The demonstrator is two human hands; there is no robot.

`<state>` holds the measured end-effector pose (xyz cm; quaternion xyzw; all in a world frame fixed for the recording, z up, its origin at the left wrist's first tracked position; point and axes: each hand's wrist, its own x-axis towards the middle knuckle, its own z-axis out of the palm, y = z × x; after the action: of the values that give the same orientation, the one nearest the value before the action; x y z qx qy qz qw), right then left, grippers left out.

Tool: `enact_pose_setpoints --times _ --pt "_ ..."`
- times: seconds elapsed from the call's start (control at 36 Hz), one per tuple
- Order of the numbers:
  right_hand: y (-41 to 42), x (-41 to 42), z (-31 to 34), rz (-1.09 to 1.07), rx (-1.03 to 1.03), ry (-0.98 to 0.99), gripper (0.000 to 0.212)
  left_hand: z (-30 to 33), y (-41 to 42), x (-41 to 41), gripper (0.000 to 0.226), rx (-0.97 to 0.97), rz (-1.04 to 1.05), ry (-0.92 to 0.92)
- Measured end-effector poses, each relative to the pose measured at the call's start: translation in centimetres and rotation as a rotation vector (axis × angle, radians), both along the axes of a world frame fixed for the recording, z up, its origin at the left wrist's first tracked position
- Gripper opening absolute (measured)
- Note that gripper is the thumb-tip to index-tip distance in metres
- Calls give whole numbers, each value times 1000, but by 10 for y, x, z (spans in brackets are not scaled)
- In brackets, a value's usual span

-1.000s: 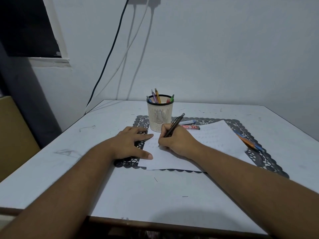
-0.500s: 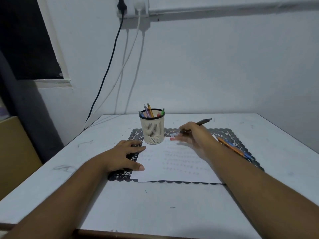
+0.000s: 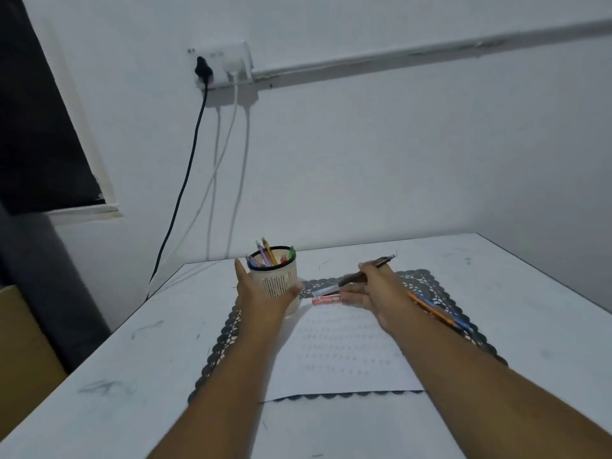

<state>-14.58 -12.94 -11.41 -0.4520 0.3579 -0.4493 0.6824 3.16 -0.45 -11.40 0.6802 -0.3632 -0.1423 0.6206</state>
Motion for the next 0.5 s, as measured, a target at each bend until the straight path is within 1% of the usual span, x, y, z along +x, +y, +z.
enact_pose_setpoints --times 0.06,0.11,0.17,0.22,0.28,0.31,0.39,0.44,0.5 --pt "1 2 2 3 41 -43 16 2 1 -7 142 -22 -24 16" --pt "4 4 6 -15 5 -51 16 -4 0 -4 127 -27 8 -12" --pt "6 6 10 -54 -79 -38 16 -4 4 -7 109 -29 25 -45" --pt "9 7 17 -90 -232 14 14 -2 6 -13 84 -65 -37 -42" --pt "12 7 27 -137 -390 14 4 2 9 -19 81 -95 -86 -88" --pt "16 7 33 -167 -462 -7 12 2 11 -22 82 -117 -112 -82" --pt "27 10 59 -216 -670 -56 40 -3 6 -12 81 -142 -84 -89" --pt "32 18 74 -226 -768 -49 49 -8 3 -5 82 -133 -64 -93" --pt "33 31 87 -224 -839 -15 52 -12 2 0 83 -115 -47 -66"
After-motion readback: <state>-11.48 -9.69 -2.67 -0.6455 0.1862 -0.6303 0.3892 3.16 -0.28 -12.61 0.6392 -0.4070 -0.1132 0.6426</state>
